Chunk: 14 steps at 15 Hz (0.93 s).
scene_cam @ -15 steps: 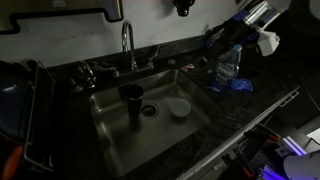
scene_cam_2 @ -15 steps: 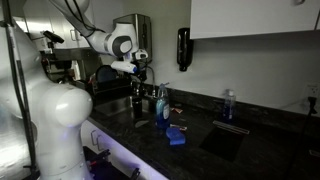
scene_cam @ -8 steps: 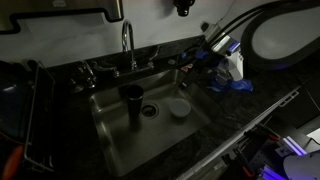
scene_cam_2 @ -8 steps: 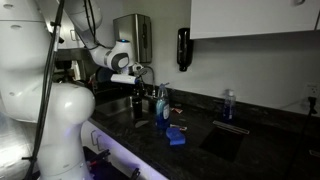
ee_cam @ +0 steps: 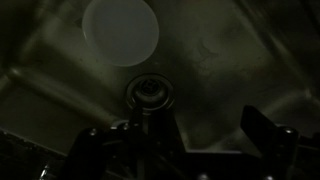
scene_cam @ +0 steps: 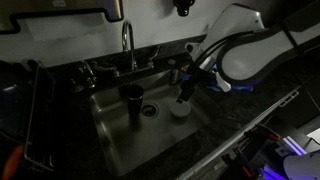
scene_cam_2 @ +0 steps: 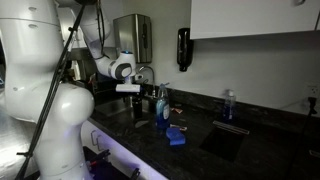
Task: Take the white bowl out of the sink
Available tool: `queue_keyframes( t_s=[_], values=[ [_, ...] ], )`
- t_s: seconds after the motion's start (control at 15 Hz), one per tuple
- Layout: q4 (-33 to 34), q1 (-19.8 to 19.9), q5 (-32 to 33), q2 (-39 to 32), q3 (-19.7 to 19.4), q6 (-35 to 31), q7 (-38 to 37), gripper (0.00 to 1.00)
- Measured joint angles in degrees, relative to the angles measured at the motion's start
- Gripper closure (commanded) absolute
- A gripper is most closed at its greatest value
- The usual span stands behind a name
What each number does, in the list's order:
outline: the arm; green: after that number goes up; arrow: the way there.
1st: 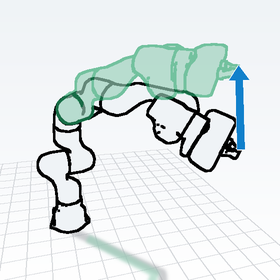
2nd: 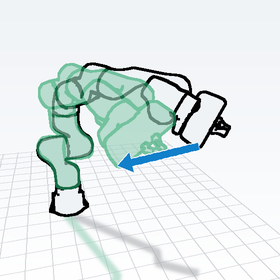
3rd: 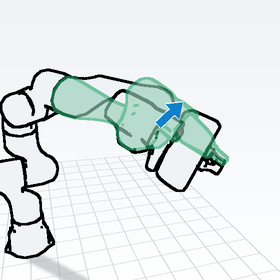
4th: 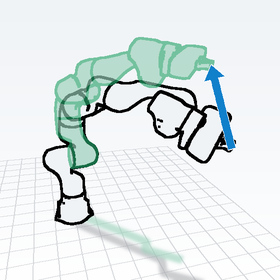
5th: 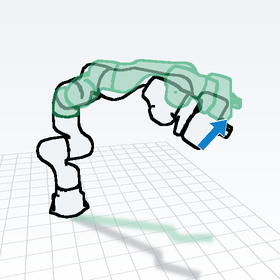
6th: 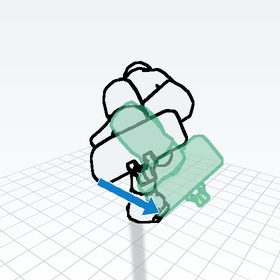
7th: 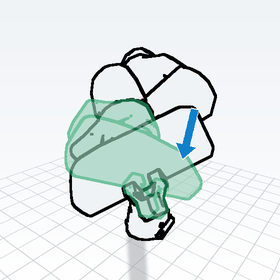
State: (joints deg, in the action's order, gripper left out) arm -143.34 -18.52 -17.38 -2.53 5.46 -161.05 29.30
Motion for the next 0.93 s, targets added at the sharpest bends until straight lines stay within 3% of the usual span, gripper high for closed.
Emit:
queue_keyframes(
  t_s=[0.4, 0.93],
  values=[
    [0.4, 5.2, 9.1, -6.7, 1.8, -4.2, -1.9, 0.0],
    [4.6, 7.2, 18.4, -14.4, 4.2, -4.4, -6.6, 0.0]
  ],
)
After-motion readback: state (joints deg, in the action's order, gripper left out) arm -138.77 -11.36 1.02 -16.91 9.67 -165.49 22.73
